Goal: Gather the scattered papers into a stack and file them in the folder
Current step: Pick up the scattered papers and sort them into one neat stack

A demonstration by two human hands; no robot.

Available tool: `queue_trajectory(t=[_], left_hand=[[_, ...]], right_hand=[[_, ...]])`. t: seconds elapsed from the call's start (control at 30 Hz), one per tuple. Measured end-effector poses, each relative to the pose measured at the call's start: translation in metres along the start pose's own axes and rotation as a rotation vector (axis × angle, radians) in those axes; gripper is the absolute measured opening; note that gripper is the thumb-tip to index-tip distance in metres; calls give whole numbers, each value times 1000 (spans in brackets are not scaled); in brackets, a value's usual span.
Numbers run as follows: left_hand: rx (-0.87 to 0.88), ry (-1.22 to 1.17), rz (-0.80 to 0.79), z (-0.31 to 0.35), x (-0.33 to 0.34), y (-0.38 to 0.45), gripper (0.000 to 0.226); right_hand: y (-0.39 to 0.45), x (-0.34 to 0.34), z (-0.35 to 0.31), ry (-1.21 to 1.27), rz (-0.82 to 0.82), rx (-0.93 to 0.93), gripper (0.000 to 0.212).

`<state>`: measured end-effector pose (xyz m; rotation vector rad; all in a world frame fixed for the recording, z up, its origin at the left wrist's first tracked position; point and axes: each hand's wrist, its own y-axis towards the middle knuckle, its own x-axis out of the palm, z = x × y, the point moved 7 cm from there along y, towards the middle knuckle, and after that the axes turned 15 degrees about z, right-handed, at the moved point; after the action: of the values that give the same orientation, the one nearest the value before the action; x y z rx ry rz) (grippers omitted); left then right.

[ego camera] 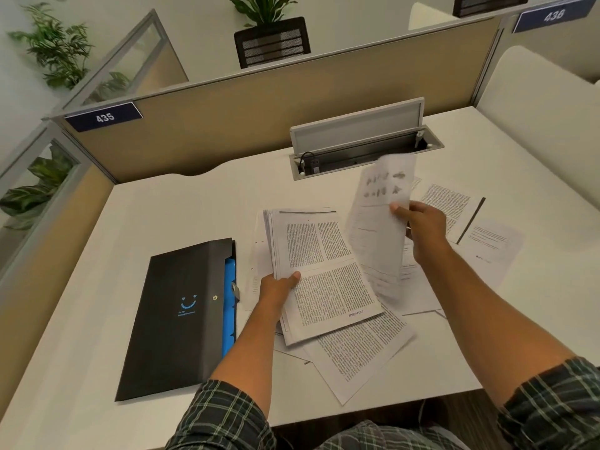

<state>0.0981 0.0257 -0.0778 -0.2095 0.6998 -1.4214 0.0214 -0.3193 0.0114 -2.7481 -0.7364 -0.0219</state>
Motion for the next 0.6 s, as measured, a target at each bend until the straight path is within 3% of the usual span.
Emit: queue_trajectory(t=[0.17, 0.3, 0.4, 0.43, 0.5, 0.6], left_hand=[[-2, -7, 1, 1, -4, 0, 67], [-9, -21, -12, 3, -4, -4, 55], [-106, -74, -27, 5, -6, -5, 15], [-136, -53, -34, 4, -7, -6, 13], [-118, 5, -73, 0, -7, -9, 30], [-116, -22, -60, 3, -14, -20, 33]], right_hand=[[-38, 35, -61, 146, -275, -125, 25], [-56, 48, -83, 257, -428, -90, 18], [-54, 51, -72, 149, -414, -68, 19], [-52, 50, -63, 101, -396, -49, 21], [-44, 46, -38, 0, -332, 17, 23], [-29, 30, 1, -157, -191, 86, 27]])
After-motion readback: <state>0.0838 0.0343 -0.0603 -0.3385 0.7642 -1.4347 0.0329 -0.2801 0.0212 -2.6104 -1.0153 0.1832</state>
